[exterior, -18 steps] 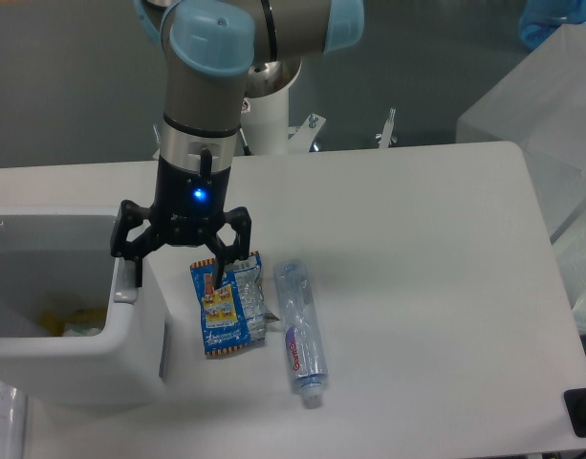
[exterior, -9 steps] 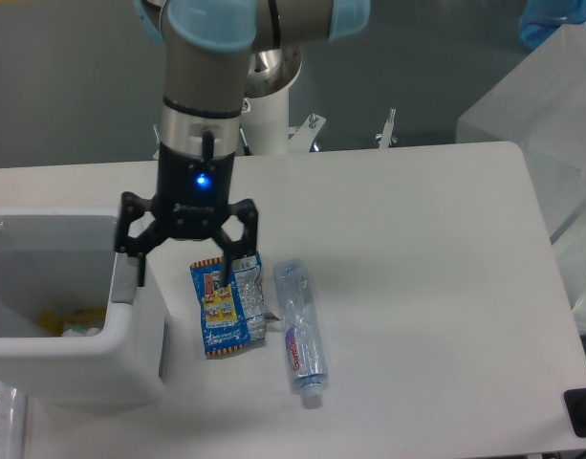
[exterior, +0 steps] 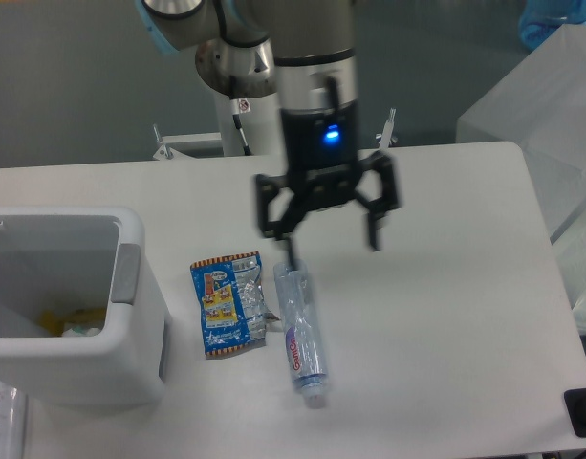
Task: Open the trash can
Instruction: 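Raise the gripper away from the opened bin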
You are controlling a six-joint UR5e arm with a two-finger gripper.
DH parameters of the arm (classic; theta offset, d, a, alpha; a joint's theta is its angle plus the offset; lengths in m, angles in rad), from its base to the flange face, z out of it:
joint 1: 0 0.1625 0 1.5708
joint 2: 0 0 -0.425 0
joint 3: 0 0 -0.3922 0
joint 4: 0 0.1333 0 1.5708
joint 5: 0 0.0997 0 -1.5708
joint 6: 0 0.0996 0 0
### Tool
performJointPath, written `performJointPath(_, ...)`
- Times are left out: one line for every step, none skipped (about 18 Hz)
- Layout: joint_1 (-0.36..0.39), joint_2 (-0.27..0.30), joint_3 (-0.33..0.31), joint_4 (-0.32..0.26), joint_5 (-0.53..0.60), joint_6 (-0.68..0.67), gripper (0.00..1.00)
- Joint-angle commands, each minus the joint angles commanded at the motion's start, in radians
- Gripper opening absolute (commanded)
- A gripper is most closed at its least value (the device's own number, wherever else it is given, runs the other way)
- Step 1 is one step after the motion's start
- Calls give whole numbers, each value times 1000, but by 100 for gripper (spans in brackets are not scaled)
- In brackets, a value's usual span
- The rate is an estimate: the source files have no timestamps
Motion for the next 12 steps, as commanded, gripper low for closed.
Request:
performJointPath(14,2,-6,-2,2,34,100)
performJointPath(31,3,-11,-9,2,58,100)
performJointPath(51,5,-14,-23,5,95,100)
performJointPath(67,6,-18,-43,14,146,100)
performJointPath(83,8,-23,-58,23,207,100)
performJointPath(97,9,-26,-66,28,268,100)
performJointPath(106,9,-29,-69,31,314,100)
performJointPath(118,11,-32,-68,31,344,100)
performJointPath(130,11,-32,-68,31,364,100)
performJointPath(140,11,-32,-68,29,376,100)
performJointPath(143,11,-32,-68,31,385,100)
performJointPath(144,9,-32,-68,29,392,100)
